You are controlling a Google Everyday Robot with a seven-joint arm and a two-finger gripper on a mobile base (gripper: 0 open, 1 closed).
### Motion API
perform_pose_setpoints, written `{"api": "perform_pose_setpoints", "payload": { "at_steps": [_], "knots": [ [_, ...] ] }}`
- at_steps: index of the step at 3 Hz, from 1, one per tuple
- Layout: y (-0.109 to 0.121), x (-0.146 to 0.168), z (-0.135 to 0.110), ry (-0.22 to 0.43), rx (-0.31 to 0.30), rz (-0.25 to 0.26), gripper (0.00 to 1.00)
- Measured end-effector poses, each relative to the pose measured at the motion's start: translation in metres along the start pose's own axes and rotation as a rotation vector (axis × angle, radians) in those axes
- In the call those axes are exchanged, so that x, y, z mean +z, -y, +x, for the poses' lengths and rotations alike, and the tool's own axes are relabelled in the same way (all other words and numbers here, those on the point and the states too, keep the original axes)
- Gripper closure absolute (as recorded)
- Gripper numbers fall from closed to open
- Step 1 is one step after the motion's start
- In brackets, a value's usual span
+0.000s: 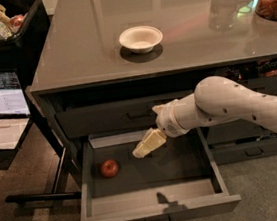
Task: Pick apple from middle drawer and place on counter
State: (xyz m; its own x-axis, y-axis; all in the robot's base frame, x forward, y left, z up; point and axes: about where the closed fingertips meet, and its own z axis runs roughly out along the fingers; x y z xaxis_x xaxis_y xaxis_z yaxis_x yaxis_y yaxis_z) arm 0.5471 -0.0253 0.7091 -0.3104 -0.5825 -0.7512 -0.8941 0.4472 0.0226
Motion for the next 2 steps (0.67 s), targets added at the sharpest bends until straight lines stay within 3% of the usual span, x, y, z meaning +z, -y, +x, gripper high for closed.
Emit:
{"api": "perform_pose_setpoints", "payload": {
  "at_steps": [1,2],
  "knots": [
    [0.000,0.000,0.000,0.000,0.000,0.000,0.00],
    [-0.006,0.022,0.019,0.002,0.006,-0.033,0.00]
  ]
}}
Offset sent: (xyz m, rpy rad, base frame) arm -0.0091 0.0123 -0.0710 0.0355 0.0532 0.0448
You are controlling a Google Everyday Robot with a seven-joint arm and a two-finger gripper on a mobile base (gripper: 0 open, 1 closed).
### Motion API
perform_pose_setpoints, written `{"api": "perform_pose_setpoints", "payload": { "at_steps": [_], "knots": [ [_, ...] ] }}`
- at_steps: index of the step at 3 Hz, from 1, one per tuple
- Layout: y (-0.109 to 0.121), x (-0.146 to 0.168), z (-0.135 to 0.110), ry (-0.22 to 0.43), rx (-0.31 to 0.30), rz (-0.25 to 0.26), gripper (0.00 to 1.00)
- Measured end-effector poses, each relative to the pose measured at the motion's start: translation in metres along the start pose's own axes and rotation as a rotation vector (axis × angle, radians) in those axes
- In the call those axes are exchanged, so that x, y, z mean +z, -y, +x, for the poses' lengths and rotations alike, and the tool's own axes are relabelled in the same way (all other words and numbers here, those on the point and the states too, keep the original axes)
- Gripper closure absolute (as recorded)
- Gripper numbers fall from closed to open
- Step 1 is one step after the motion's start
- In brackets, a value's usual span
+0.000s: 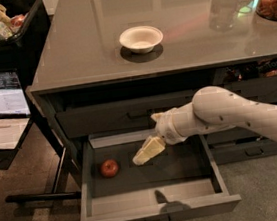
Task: Pick apple from middle drawer and place on counter
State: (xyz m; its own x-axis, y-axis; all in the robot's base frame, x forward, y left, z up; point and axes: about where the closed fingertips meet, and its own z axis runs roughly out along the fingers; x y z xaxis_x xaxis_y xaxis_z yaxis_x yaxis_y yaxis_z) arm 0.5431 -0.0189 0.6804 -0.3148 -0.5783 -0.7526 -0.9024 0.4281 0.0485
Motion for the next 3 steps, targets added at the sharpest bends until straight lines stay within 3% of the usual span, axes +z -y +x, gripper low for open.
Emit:
{"api": "perform_pose_setpoints", "payload": {
  "at_steps": [1,3],
  "knots": [
    [-0.013,0.041,0.023,0.025,0.005,-0.055,0.00],
    [-0.042,0.184,0.042,0.158,0.014,-0.182,0.00]
  ]
}}
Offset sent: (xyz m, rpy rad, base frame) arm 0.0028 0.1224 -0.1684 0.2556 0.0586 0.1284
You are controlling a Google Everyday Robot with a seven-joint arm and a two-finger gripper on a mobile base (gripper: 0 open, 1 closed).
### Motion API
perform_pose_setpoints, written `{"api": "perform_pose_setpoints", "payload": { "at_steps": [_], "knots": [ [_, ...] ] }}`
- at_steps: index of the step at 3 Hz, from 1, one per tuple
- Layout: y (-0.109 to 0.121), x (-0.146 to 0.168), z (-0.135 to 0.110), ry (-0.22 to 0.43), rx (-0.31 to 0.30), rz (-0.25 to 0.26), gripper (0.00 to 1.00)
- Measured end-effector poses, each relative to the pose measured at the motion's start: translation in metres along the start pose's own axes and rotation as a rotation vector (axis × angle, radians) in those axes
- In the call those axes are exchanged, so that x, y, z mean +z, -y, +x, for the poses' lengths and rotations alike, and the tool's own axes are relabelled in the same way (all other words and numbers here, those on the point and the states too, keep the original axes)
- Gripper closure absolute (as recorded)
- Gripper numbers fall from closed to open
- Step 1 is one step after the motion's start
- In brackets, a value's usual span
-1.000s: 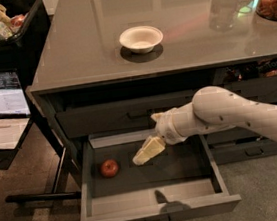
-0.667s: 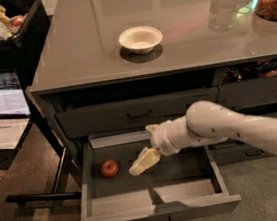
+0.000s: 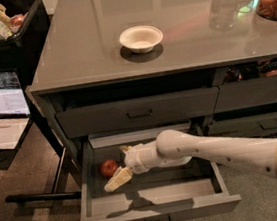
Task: Pick apple from middle drawer and place on counter
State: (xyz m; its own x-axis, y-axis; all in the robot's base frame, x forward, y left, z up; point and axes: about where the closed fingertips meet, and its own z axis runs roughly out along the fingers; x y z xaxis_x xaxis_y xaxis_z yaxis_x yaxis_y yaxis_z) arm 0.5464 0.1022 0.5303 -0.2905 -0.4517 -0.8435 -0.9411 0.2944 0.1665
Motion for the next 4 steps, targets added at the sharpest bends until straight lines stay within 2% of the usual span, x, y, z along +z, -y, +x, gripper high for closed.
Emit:
{"api": "perform_pose_setpoints", "payload": {
  "at_steps": [1,2,3,4],
  "knots": [
    [0.009,0.066,0.017,0.032,0.010,-0.027,0.00],
    [0.024,0.112,0.035,0.021,0.014,-0.022,0.00],
    [0.044,0.137,0.053,-0.018,-0.006,0.015,0.00],
    [0.062,0.145,0.077,-0.049,-0.028,0.074,0.00]
  ]
}}
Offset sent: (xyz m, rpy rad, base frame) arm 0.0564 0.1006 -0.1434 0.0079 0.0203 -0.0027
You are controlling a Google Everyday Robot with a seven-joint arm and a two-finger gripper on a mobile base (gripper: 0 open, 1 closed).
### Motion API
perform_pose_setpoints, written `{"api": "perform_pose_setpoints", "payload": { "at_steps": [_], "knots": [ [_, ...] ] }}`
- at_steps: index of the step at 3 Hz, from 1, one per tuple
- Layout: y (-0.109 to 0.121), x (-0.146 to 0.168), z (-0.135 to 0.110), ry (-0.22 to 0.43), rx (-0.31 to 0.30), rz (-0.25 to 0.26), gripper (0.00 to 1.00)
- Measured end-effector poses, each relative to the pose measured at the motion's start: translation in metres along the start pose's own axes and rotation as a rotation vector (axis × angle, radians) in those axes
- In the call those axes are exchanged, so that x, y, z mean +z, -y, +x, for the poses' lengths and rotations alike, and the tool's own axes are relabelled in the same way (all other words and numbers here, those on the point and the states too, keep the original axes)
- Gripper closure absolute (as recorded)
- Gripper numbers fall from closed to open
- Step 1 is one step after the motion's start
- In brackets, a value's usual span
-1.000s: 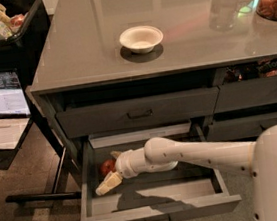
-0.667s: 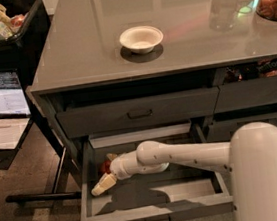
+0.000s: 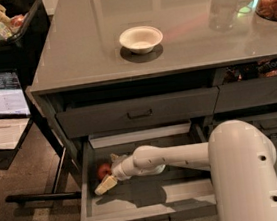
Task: Pick apple from middle drawer and place on counter
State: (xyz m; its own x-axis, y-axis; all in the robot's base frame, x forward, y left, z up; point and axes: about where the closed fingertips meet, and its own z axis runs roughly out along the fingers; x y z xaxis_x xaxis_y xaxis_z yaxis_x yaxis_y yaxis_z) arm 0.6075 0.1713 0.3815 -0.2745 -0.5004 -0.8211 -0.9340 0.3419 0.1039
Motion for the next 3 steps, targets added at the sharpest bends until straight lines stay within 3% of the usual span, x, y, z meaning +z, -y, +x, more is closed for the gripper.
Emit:
{"api": "perform_pose_setpoints", "payload": {
  "at_steps": [1,2,3],
  "knots": [
    [0.006,0.009,0.019,-0.027,-0.017,0.046,0.00],
    [0.006,0.015,0.033,-0.029,-0.025,0.075,0.19],
    [0.005,0.009,0.026,-0.003,-0.011,0.089,0.42]
  ]
}}
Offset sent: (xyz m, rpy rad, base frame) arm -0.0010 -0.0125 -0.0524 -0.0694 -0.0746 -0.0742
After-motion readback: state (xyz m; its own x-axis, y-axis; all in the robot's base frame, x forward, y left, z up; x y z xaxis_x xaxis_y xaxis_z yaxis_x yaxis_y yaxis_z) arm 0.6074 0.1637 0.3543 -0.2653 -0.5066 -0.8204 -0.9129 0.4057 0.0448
